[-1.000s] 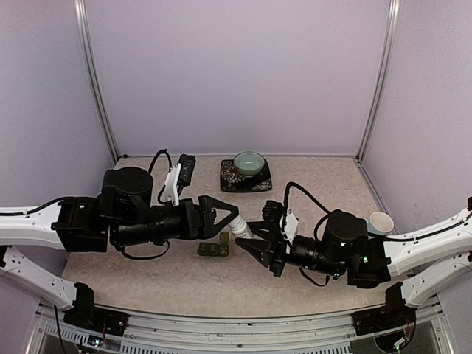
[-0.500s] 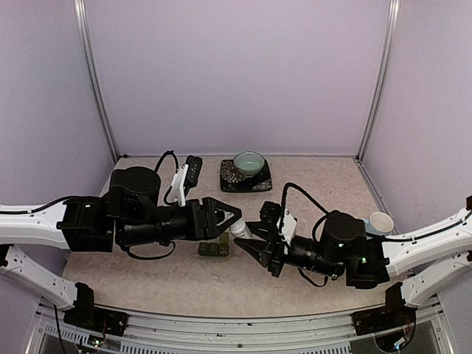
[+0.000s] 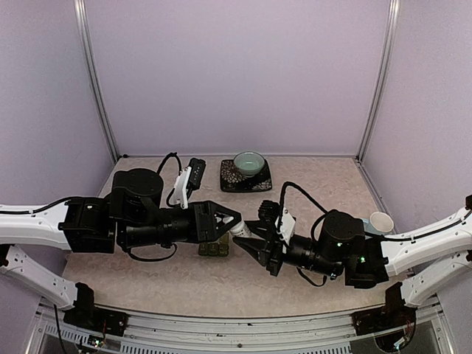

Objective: Sort the pills into containers
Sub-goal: Screw the lid of the pill container onto the pill bottle.

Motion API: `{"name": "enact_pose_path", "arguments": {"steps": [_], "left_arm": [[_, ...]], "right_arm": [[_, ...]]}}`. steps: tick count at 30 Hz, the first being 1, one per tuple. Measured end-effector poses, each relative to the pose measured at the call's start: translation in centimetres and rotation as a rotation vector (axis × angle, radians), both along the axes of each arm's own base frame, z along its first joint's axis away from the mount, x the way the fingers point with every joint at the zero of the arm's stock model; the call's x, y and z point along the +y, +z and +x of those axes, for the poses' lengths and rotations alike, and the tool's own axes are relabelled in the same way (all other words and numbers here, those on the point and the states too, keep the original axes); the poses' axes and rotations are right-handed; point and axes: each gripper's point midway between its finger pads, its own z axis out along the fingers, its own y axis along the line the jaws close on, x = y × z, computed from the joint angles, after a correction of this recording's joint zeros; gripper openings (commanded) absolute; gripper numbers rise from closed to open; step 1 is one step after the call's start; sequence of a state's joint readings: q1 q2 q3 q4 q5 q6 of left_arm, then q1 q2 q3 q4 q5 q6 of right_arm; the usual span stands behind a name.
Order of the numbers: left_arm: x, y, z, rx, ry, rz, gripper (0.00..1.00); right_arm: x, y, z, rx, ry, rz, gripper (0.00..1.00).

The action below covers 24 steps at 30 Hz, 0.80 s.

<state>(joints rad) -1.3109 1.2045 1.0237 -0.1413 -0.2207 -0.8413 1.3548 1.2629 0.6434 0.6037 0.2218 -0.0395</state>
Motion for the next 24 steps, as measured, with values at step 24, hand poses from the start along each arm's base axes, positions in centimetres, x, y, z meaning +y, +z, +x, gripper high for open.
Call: {"name": "enact_pose_path", "arguments": {"steps": [24], "left_arm": [[0.57, 0.87, 0.06, -0.016, 0.023, -0.017, 0.46]], "right_arm": [[0.00, -0.33, -0.01, 0.007, 0.000, -0.012, 0.27]]}}
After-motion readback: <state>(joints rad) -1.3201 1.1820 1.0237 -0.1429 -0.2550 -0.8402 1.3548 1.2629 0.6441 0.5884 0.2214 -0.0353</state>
